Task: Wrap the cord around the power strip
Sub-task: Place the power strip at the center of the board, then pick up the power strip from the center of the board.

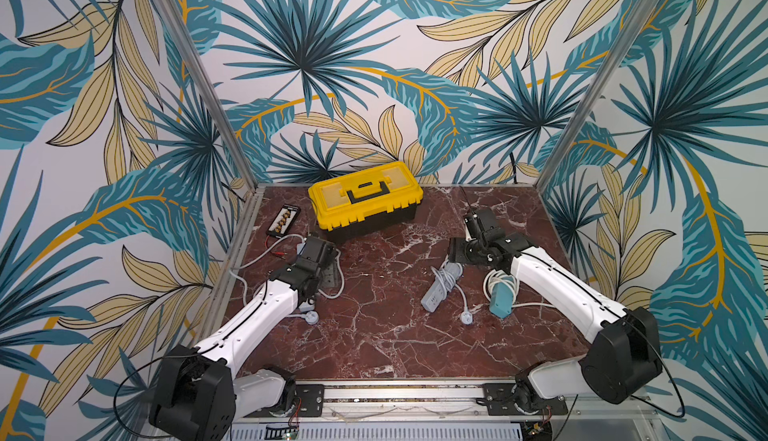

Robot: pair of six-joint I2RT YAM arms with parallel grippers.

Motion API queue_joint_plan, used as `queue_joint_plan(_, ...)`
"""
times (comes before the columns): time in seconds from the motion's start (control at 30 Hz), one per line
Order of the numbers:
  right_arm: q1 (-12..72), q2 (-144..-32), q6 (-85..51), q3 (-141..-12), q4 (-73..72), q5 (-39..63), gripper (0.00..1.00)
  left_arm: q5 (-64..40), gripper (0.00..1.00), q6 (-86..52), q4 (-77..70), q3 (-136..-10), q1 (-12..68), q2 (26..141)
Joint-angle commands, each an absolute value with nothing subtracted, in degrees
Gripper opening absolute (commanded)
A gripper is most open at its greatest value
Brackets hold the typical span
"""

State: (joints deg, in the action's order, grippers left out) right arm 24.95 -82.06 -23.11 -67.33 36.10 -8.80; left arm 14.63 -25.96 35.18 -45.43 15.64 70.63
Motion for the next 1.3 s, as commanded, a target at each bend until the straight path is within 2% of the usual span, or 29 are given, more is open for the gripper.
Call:
queue_joint_plan(0.0,28.6,-82.5,-22.6,-67.9,37.7,-10.6,0.76,10.2,0.76,-25.0,36.2,-45.9,9.4,75.7)
queue_joint_plan(0.2,33.3,-84.8,-24.0,-68.6,34.0,-8.5,0.76,8.2,0.77,-24.3,37.6,-51.8,4.8,88.1)
queue_joint_plan(0.27,34.0,-85.5,-24.0,-68.6,33.5,-8.6,0.76,7.2,0.72,-24.0,37.6,-53.2,4.8,91.7)
queue_joint_plan(0.37,34.5,-85.9,-23.9,-68.1,32.4,-8.4,0.76,4.7,0.58,-23.6,37.2,-54.6,4.8,95.0)
queue_joint_plan(0.43,34.7,-86.1,-23.9,-68.0,32.2,-8.4,0.76,1.9,0.43,-23.4,37.4,-54.8,4.7,94.7)
queue_joint_plan(0.57,34.8,-86.7,-24.2,-68.3,31.7,-6.8,0.76,0.8,0.22,-23.8,39.2,-54.1,4.9,83.0)
queue_joint_plan(0.67,35.2,-87.2,-25.1,-69.7,31.1,-4.8,0.76,0.4,0.15,-22.6,42.1,-57.0,7.7,72.9)
queue_joint_plan(0.8,35.4,-85.4,-29.0,-72.2,27.6,0.3,0.76,2.3,0.10,-19.9,43.2,-62.0,18.4,65.0)
queue_joint_plan(0.97,35.5,-79.1,-37.4,-72.4,16.0,8.3,0.76,-6.8,0.10,-15.9,41.3,-68.7,32.0,64.1)
queue_joint_plan(1.07,36.1,-76.6,-40.6,-72.7,13.0,10.0,0.77,-9.8,0.10,-15.0,36.8,-68.0,35.8,64.8)
queue_joint_plan(1.27,38.6,-75.5,-41.4,-75.7,13.3,7.5,0.77,-5.4,0.10,-11.2,35.6,-69.4,41.7,67.9)
